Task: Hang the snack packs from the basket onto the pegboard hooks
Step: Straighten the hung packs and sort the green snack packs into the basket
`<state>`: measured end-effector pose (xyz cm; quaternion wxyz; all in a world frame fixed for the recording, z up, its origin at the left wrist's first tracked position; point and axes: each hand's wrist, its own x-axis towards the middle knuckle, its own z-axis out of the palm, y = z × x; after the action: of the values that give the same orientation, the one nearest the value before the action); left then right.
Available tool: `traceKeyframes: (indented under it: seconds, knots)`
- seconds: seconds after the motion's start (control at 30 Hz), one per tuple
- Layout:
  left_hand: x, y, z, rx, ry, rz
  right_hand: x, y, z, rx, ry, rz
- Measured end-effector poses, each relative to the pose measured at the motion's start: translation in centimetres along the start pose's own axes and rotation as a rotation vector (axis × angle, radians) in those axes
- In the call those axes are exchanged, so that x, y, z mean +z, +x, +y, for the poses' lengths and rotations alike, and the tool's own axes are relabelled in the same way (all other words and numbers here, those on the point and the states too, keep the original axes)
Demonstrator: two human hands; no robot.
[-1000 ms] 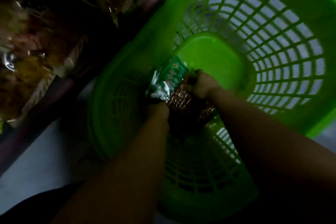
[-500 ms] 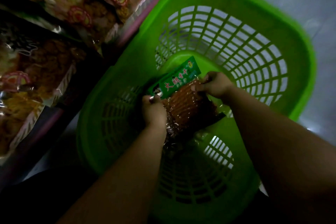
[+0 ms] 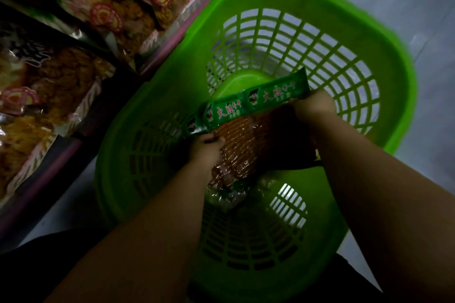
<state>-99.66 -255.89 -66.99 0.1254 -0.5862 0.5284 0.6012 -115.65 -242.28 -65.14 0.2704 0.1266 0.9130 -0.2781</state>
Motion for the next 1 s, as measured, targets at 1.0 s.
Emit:
traceKeyframes:
  seconds: [1.0]
  knots:
    - [-26.2,-57.1,17.1,0.553,-0.628,0.646,-34.6,-46.9,-24.4,-0.555,0.528,-0.52]
